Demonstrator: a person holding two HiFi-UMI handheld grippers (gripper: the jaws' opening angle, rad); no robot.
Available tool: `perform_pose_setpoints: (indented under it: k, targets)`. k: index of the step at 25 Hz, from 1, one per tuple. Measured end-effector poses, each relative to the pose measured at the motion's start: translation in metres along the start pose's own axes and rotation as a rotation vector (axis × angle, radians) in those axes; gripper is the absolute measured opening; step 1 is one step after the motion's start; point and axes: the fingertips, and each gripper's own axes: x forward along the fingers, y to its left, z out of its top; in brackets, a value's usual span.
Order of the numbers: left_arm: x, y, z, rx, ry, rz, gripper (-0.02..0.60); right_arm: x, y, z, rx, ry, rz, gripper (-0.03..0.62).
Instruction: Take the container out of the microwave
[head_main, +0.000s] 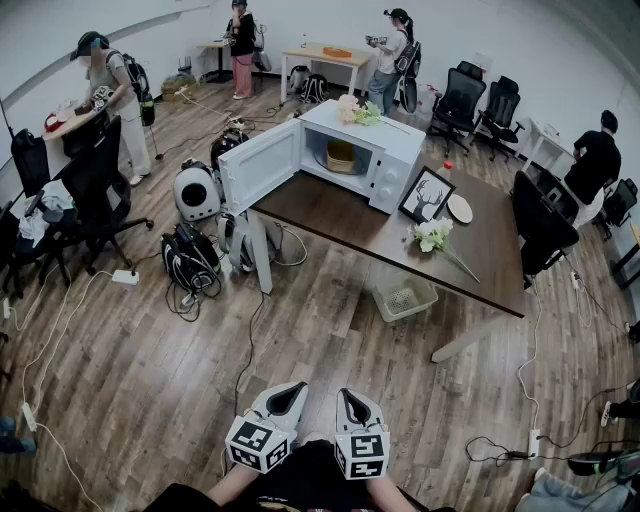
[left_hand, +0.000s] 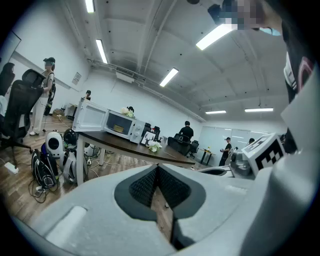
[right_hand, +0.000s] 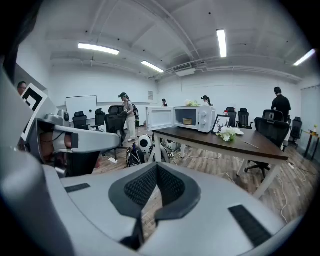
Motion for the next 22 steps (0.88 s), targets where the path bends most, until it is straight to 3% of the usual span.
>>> perform_pose_setpoints:
  k: [8, 15, 22]
  targets:
    - [-0.009, -0.003, 0.000, 0.010, -0.009, 0.022, 0.009, -0.003, 0.007, 0.001, -0.010, -0.011, 0.015, 0.006]
    - [-0.012, -0.003, -0.003, -0.027, -0.023, 0.051, 0.009, -0.004, 0.000, 0.003, 0.023, -0.028, 0.028, 0.008]
    - [0.005, -0.003, -0.003, -0.014, -0.020, 0.022, 0.009, 0.004, -0.007, -0.001, 0.006, -0.011, 0.020, 0.008]
